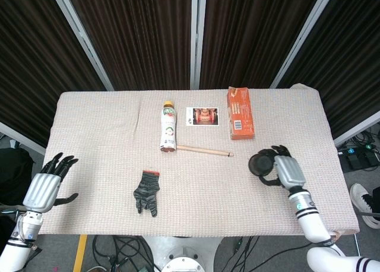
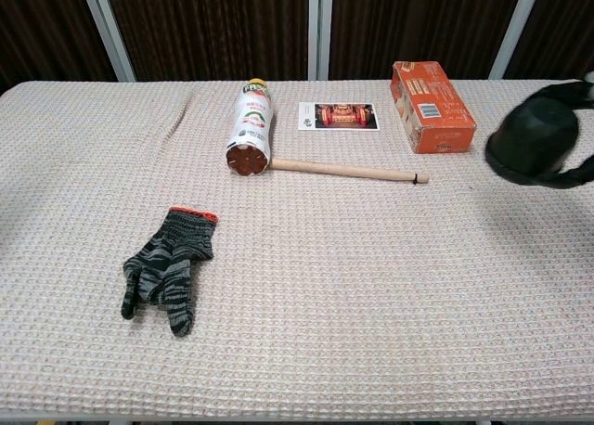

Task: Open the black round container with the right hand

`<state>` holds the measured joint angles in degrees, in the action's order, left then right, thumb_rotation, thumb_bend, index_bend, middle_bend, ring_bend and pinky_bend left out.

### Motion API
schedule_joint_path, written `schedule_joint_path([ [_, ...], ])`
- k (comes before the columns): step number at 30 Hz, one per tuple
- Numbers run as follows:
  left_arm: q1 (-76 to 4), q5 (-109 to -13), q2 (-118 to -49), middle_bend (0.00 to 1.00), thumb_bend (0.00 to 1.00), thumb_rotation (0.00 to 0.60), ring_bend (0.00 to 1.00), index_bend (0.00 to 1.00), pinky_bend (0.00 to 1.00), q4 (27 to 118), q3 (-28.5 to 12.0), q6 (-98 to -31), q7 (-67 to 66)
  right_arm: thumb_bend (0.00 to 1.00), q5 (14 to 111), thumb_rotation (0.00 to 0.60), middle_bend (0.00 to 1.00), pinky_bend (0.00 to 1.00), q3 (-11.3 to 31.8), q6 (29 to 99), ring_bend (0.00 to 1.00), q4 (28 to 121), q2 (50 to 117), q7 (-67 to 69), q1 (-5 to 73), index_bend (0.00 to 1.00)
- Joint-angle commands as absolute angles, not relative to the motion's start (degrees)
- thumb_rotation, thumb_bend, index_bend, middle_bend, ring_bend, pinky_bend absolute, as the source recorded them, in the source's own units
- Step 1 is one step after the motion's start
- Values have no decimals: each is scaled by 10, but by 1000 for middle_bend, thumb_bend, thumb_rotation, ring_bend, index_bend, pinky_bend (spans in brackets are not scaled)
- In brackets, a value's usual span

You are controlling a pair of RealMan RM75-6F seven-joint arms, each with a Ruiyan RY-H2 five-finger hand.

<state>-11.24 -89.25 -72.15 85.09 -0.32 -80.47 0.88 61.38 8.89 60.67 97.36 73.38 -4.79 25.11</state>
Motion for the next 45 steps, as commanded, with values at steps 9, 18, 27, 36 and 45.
schedule_joint_path([
  [9,-110,-890,-714,108,126,600,0,138,172,862,-6,-812,-1,309,666,600,481,0,105,541,93,1006,829,-89,338,457],
  [18,-109,-890,-714,108,126,600,0,138,172,861,-3,-809,3,309,624,600,481,0,82,618,93,975,785,-112,282,451],
  [27,-111,-892,-726,108,125,600,0,138,172,856,-3,-806,-2,310,649,600,480,0,51,608,92,899,755,-21,233,451],
  [36,-111,-891,-729,108,126,600,0,138,172,841,-6,-811,8,310,679,600,478,0,38,614,92,819,816,-5,222,443],
  [45,-110,-891,-733,108,126,600,0,138,172,834,-6,-812,8,298,675,600,473,0,42,589,93,780,834,14,221,433],
])
